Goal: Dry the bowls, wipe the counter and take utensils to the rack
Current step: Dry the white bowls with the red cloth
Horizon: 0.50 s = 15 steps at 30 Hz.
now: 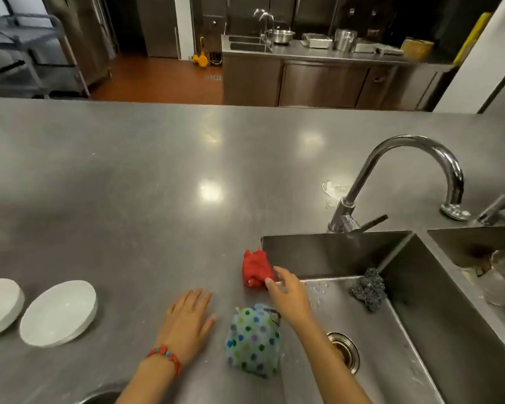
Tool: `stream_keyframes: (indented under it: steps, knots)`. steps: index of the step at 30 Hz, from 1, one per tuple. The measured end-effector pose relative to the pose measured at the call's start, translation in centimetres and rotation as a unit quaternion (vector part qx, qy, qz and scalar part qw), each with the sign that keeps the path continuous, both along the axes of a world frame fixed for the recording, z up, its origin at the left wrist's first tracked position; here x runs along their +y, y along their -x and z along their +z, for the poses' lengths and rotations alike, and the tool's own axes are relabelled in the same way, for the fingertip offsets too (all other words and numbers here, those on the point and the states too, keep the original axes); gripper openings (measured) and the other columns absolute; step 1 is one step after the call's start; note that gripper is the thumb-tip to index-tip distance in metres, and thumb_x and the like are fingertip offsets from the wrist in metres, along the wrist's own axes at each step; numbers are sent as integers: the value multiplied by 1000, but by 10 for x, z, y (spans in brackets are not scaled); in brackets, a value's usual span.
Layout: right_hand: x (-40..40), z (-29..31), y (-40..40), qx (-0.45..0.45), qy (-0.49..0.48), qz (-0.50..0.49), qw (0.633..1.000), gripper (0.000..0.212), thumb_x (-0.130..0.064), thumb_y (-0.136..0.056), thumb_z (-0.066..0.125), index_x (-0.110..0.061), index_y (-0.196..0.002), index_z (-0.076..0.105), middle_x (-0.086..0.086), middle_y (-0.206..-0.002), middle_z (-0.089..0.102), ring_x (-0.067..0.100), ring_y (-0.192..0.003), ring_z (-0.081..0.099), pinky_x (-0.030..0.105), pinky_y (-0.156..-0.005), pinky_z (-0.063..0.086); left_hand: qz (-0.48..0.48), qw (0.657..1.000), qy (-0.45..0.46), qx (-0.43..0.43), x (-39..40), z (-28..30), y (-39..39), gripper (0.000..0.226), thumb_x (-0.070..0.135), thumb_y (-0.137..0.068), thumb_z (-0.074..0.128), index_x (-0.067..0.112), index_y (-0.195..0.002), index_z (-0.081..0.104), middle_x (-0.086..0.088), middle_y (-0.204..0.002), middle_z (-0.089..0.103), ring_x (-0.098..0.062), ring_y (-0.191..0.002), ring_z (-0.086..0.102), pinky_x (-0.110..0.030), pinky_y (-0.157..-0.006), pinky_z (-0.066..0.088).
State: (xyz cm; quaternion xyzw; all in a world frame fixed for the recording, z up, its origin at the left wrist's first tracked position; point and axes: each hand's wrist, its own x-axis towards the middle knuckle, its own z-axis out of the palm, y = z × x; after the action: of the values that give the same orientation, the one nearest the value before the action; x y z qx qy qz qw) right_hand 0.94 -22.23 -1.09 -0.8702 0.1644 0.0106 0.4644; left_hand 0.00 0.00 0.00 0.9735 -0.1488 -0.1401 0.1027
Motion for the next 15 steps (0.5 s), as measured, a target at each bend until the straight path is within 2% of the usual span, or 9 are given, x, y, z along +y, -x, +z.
stream_keyframes:
  steps: [1,2,4,5,7,9,11,13,15]
  knots:
    - [0,-6,-11,1,2,-4,1000,44,-34,-91,53,-19,-132,47,9,-132,50,21,-118,50,32,-99,40,12,1000,20,10,-2,-4,-3,88,71,-76,-8,23,-144,20,0,-155,15,-17,-142,15,-33,-113,16]
    - [1,-11,-19,0,6,-4,1000,44,-34,-92,53,-20,-133,46,10,-133,48,22,-118,50,32,-99,39,16,1000,15,3,-4,-11,-5,87,72,-76,-8,24,-144,20,1,-155,15,-16,-141,15,-32,-113,16]
    - [5,-18,-35,0,7,7,1000,45,-34,-92,52,-20,-134,46,10,-135,45,23,-119,49,28,-99,36,21,999,-7,-24,-6,-21,-8,62,58,-91,17,27,-144,18,5,-155,12,-11,-141,13,-28,-112,15]
    - [7,-24,-41,-1,1,12,1000,46,-34,-92,52,-20,-135,45,11,-135,44,23,-120,48,27,-99,36,29,999,7,-25,-7,-24,-10,57,52,-93,26,27,-144,18,5,-155,13,-11,-141,13,-27,-112,15]
    - [11,-31,-50,5,-10,17,1000,47,-36,-92,52,-21,-136,44,12,-135,44,25,-120,48,30,-100,37,34,999,23,-30,-9,-28,-11,56,51,-93,29,28,-143,20,5,-155,14,-11,-141,14,-27,-112,15]
    - [11,-35,-57,10,-16,7,1000,47,-36,-91,54,-23,-135,45,13,-132,45,27,-119,47,34,-101,38,37,998,26,-32,-9,-26,-11,70,66,-86,11,28,-143,21,4,-154,15,-12,-141,15,-28,-113,15]
    - [11,-37,-61,9,-22,-10,1000,49,-35,-87,59,-24,-133,47,12,-128,45,28,-117,47,34,-100,40,46,998,39,-29,-9,-22,-10,111,81,-58,-22,27,-142,25,3,-154,19,-15,-140,18,-29,-112,18]
    - [15,-38,-61,1,-28,-7,1000,49,-32,-85,63,-23,-131,49,11,-123,44,25,-110,51,21,-91,43,58,997,38,-29,-7,-21,-10,130,79,-41,-37,26,-142,25,1,-153,20,-16,-140,19,-30,-112,18]
    - [23,-38,-60,-5,-46,10,999,48,-30,-83,65,-24,-128,51,10,-120,44,23,-99,56,12,-80,47,57,998,22,-30,-5,-22,-10,130,76,-39,-41,27,-144,20,2,-154,17,-15,-141,16,-31,-113,17]
